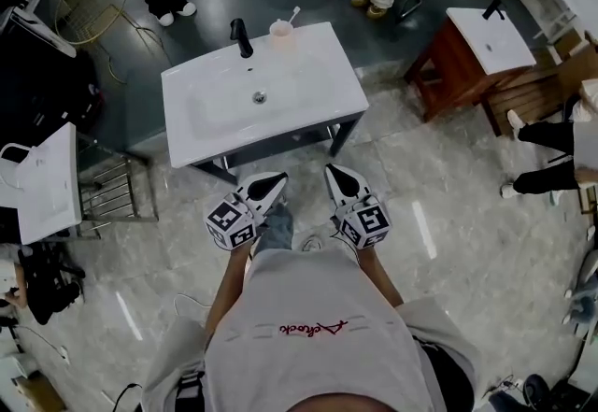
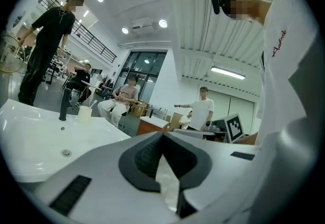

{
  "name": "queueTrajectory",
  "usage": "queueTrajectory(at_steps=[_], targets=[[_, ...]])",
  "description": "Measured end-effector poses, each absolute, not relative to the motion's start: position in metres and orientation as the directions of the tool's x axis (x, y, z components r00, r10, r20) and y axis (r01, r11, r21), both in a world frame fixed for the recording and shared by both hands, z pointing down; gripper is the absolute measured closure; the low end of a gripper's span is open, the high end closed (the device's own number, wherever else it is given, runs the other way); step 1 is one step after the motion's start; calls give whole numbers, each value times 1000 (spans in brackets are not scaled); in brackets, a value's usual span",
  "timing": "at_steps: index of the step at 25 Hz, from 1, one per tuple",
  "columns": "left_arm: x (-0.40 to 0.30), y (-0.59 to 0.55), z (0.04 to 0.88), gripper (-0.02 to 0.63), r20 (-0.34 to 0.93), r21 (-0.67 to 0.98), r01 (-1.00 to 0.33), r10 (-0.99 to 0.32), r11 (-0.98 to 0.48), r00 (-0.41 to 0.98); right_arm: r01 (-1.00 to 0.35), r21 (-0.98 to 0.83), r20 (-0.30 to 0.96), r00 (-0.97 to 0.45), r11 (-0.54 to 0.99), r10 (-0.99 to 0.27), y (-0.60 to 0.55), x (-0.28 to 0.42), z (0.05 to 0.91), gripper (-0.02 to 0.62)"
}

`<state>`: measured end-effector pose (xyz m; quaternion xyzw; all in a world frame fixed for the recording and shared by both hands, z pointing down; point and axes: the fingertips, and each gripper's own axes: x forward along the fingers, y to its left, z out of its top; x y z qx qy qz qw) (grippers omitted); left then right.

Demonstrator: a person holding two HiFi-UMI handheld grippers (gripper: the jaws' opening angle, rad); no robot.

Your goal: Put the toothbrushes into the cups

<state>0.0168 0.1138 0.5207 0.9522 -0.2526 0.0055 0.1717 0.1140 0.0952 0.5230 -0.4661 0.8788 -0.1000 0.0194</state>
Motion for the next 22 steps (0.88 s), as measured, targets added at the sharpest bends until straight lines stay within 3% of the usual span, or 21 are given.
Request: queueTrajectory(at_steps=[22], targets=[[33,192,521,591,82,321,-495,-497,-808,864,-804,-174,82,-587,569,-805,184,126,530,597]])
